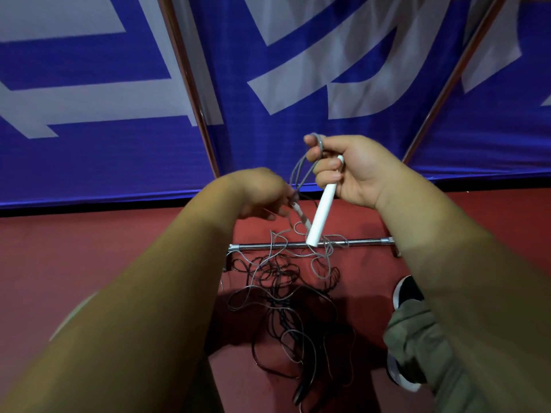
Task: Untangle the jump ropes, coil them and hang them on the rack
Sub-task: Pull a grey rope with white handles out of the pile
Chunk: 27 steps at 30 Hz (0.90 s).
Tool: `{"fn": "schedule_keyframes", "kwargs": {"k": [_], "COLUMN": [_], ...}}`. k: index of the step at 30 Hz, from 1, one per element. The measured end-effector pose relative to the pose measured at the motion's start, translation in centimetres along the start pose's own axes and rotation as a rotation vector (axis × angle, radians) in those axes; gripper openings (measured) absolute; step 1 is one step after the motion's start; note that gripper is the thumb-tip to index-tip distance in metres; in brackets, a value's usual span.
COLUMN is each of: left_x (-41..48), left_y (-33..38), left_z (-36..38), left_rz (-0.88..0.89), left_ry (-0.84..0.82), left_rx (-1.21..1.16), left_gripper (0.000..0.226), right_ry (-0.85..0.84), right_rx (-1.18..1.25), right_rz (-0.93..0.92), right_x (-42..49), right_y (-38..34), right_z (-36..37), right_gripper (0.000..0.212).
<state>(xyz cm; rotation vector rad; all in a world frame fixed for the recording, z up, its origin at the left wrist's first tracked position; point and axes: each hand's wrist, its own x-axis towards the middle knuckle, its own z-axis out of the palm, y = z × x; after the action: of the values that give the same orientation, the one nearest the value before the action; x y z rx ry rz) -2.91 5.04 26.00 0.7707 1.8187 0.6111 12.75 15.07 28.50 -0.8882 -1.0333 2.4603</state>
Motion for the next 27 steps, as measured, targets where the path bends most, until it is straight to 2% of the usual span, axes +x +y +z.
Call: {"fn": "schedule_keyframes", "kwargs": {"k": [2,4,8,10,13,18,21,24,25,27], "left_x": [0.4,0.4,0.3,0.1,-0.2,-0.3,-0.1,0.1,0.1,0.2], "left_y": [-0.2,-0.1,-0.1,0.0,0.5,0.9,0.7,0.9,0.9,1.0], "left_z": [0.4,0.5,0.4,0.2,0.0,0.3,0.7,1.0,1.1,1.3], "left_rz": [0.079,0.13,0.069,0.029,0.001,0.067,0.044,-0.004,-0.012,-0.02], "left_ry": [-0.096,-0.109,-0.083,-0.061,-0.019,0.0,-0.008,-0.031,-0.03,-0.028], "left_rx": [0.065,0.055,0.04,0.006,-0.086,-0.263,-0.255,-0.351,-0.354,-0.317], "left_gripper": [0.026,0.014,0.023,0.024,0.025,0.017,0.03,0.029,0.027,0.02], "right_ry": [0.019,0.052,0.296,0.429,0.541,0.511,0.508,0.536,0.534,0.531], "right_rx": [0.046,0.061,-0.033,-0.118,-0.164,-0.214,-0.197,-0.191,-0.18,-0.147], "right_rz": [-0.01,-0.009,0.025,0.077,0.123,0.131,0.123,0.141,0.149,0.16], "right_x": [0.0,0.1,0.7,1.1,1.3,1.4,1.2,1.1,1.1,1.3], "right_y": [-0.2,-0.2,0.1,0.6,1.2,1.5,1.6,1.8,2.0,2.2], "right_z": [-0.2,-0.2,-0.5,-1.1,-1.6,-1.2,-1.2,-0.8,-0.7,-0.6], "right_gripper": [0.021,0.021,0.021,0.031,0.036,0.035,0.015,0.008,0.011,0.034]}}
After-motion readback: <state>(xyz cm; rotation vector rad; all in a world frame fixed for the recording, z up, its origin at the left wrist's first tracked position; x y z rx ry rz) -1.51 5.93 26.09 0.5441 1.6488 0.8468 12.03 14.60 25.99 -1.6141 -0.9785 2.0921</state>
